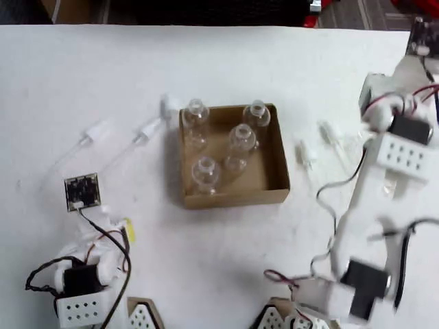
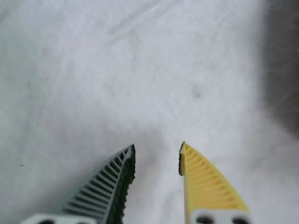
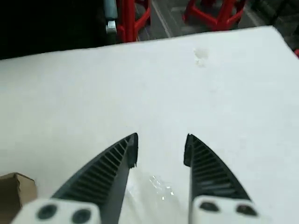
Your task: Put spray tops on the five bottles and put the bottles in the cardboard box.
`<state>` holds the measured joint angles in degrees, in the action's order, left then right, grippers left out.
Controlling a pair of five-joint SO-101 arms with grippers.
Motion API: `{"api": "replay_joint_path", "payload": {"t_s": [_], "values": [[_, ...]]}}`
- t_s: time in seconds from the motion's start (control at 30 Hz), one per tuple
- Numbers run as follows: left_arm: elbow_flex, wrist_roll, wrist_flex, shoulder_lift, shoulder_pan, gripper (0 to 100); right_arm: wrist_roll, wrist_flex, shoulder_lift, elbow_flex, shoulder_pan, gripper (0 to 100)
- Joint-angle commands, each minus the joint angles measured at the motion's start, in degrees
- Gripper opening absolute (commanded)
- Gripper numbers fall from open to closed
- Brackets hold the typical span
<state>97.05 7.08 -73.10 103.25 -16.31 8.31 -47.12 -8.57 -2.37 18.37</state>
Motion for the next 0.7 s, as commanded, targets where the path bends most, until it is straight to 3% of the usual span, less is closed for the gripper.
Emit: {"api": "replay_joint_path", "payload": {"t_s": [0.0, 0.33, 0.67], "values": [[0.0, 0.9, -0.4, 0.3, -0.5, 15, 1.1, -12.1, 14.1, 21.3, 2.2, 14.3], [0.0, 0.9, -0.4, 0.3, -0.5, 15, 1.1, -35.0, 41.1, 61.2, 3.1, 14.4], [0.0, 0.9, -0.4, 0.3, -0.5, 15, 7.9, -45.5, 55.5, 84.7, 2.0, 14.4]]}}
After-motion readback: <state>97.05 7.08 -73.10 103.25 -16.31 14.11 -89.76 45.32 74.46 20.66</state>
